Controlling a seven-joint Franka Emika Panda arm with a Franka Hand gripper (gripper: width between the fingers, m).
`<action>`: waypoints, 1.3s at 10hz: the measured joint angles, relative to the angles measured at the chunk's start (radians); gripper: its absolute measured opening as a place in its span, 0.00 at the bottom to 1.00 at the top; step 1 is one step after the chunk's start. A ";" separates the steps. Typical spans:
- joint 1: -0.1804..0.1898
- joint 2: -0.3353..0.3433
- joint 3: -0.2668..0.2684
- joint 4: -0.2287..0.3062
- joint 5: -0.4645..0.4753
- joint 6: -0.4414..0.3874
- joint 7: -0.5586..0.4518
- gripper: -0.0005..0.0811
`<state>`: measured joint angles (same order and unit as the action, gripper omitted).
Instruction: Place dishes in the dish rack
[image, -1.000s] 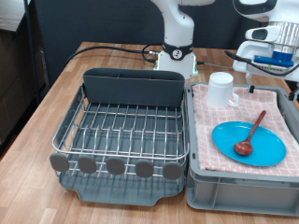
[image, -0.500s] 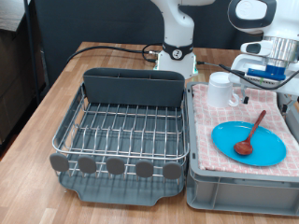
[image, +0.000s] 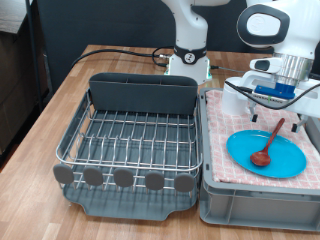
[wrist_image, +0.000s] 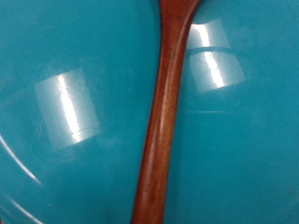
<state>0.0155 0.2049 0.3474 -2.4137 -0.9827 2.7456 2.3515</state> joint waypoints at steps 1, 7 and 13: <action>0.001 0.010 -0.003 0.003 -0.004 -0.006 0.019 0.99; 0.008 0.070 -0.003 0.053 -0.009 -0.035 0.032 0.99; 0.030 0.113 -0.028 0.071 -0.111 -0.031 0.180 0.48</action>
<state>0.0456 0.3176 0.3196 -2.3431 -1.0932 2.7145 2.5316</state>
